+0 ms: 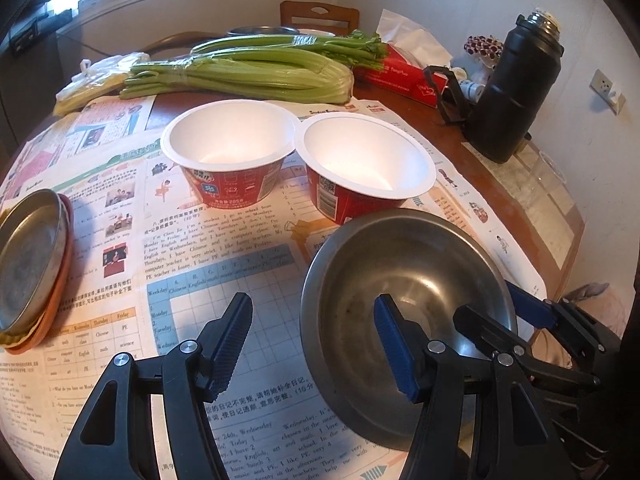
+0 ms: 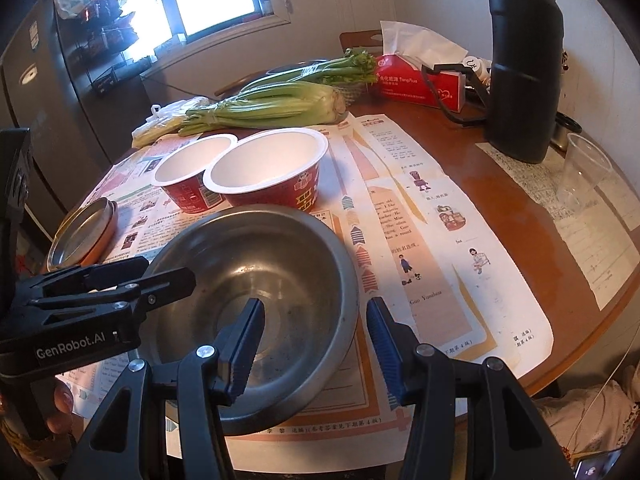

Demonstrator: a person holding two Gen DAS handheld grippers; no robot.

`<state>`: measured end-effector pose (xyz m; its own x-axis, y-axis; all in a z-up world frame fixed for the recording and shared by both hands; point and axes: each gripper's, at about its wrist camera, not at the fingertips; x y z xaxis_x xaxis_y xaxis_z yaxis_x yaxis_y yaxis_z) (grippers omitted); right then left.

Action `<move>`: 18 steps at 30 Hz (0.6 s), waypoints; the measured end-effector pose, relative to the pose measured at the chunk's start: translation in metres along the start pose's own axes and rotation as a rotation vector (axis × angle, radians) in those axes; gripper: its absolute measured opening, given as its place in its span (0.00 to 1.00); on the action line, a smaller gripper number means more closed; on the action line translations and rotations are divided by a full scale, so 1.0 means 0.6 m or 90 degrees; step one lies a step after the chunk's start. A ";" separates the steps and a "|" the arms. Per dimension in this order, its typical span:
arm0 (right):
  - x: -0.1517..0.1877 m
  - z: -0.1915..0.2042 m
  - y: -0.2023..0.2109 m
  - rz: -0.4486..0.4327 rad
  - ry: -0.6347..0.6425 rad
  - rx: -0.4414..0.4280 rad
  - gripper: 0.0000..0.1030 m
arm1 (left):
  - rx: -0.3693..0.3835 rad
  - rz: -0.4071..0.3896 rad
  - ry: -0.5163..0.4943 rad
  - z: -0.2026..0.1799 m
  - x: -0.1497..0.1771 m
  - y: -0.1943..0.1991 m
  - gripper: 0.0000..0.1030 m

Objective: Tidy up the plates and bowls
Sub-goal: 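Lift and hold the steel bowl up with the left tool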

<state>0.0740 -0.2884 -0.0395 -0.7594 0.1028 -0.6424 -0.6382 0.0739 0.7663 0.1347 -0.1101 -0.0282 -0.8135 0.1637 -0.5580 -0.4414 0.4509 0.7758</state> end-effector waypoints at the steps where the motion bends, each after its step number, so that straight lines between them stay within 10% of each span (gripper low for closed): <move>1: 0.000 0.000 0.001 -0.002 0.000 -0.001 0.51 | -0.002 0.003 0.001 0.000 -0.001 -0.003 0.63; 18: 0.009 0.006 -0.015 0.007 0.025 -0.002 0.39 | 0.022 0.043 -0.007 -0.019 0.003 -0.043 0.58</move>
<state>0.0761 -0.2850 -0.0499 -0.7707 0.0641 -0.6340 -0.6302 0.0703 0.7732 0.1402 -0.1311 -0.0457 -0.8365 0.2045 -0.5083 -0.3720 0.4692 0.8009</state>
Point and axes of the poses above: each gripper's, at about its wrist camera, not at the fingertips, and y roughly against the way its jaws point, z to its left, x to its underside, and after that the axes turned 10 degrees about x, right-handed
